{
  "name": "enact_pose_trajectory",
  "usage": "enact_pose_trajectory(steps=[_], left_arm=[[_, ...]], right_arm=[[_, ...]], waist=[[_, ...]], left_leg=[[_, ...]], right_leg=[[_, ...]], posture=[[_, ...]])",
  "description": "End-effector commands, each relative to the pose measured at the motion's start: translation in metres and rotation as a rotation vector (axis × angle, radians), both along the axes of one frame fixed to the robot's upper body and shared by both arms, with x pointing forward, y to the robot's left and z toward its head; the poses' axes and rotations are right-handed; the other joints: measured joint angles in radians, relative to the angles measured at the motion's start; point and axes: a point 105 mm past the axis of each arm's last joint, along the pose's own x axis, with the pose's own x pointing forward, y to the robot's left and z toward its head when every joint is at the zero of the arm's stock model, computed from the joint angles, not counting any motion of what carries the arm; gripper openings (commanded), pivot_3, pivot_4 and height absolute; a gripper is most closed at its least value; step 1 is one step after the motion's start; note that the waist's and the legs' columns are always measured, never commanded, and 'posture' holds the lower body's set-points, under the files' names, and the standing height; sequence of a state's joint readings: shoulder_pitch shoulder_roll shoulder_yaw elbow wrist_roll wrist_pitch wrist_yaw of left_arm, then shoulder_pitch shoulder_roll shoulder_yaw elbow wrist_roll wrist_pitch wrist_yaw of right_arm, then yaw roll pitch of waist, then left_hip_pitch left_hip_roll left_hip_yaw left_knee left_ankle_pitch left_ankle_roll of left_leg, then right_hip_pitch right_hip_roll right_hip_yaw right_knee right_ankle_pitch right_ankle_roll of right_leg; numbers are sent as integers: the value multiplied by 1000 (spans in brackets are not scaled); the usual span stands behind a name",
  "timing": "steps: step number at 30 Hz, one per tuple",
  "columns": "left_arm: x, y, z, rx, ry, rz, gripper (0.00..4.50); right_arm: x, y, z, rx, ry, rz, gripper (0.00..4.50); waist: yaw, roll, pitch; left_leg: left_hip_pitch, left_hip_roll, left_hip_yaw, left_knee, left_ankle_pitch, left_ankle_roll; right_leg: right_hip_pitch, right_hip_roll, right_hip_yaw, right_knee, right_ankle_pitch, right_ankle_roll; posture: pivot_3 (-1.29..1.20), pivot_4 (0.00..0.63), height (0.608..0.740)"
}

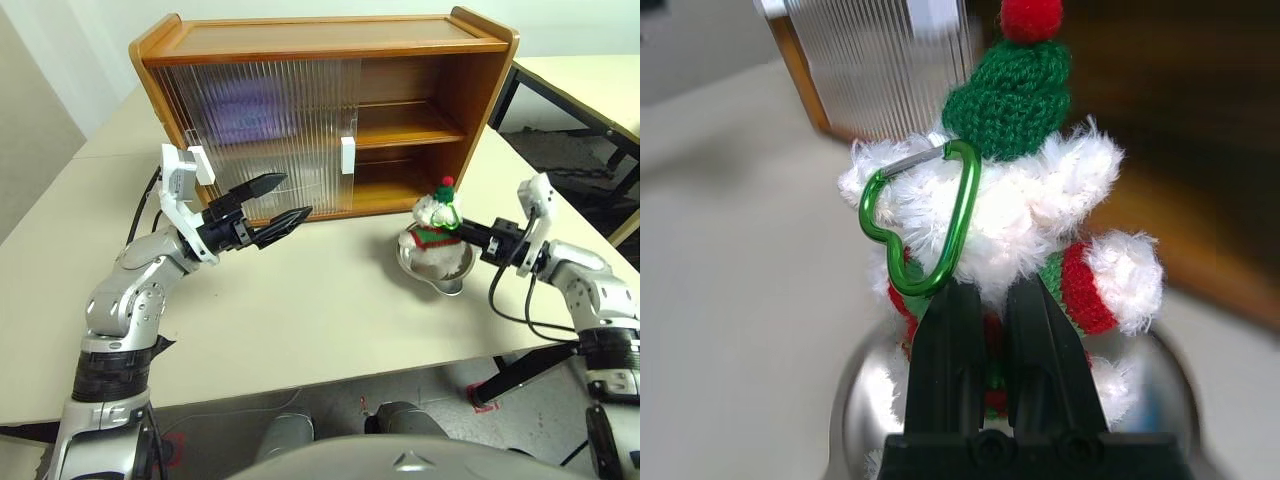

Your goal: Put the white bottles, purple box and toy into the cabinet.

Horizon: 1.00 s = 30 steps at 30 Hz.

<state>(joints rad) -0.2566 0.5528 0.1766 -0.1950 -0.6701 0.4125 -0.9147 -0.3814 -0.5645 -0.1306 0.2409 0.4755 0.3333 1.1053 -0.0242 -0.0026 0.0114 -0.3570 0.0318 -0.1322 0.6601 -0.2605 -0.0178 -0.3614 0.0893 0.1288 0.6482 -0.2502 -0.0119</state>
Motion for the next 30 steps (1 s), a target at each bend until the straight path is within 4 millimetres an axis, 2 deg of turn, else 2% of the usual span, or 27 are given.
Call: enact_pose_trajectory(steps=[1,7,10,12,16,23,30], left_arm=[[1,-3,0,2,-1,-12,4500],[2,-2,-1,2,0,-13,4500],[2,-2,-2,1,0,-12,4500],[2,-2,-3,2,-1,-13,4500],[0,-3,-3,-1,-4,-8,4500],[-3,-4,-4,1,-4,-2,4500],[-4,-4,-4,1,-5,4,4500]], right_arm=[[4,4,28,19,-66,24,6],[22,16,68,51,-187,24,6],[32,19,81,63,-227,16,6],[33,19,82,61,-234,18,6],[52,17,96,47,-272,6,6],[77,13,106,15,-299,-38,6],[94,15,108,12,-294,-76,6]], waist=[[0,0,0],[-3,0,0],[-3,0,0],[-1,0,0],[2,1,0],[10,1,0],[16,1,0]], left_leg=[[0,0,0,0,0,0],[0,0,0,0,0,0],[0,0,-1,-1,0,0],[-1,1,-1,-1,0,0],[-7,0,-3,-1,0,0],[-8,1,-3,-1,0,0],[-8,8,-3,-2,0,0]], right_leg=[[0,0,0,0,0,0],[-1,0,0,0,0,-1],[-1,0,0,0,0,-1],[-2,0,0,0,0,-1],[-7,0,-1,1,0,-2],[-8,0,-2,1,4,-6],[-9,0,-2,1,6,-8]], posture=[[-39,0,740],[-39,0,740],[-32,0,740],[-25,0,740],[-13,0,740],[6,0,740],[15,0,740]])
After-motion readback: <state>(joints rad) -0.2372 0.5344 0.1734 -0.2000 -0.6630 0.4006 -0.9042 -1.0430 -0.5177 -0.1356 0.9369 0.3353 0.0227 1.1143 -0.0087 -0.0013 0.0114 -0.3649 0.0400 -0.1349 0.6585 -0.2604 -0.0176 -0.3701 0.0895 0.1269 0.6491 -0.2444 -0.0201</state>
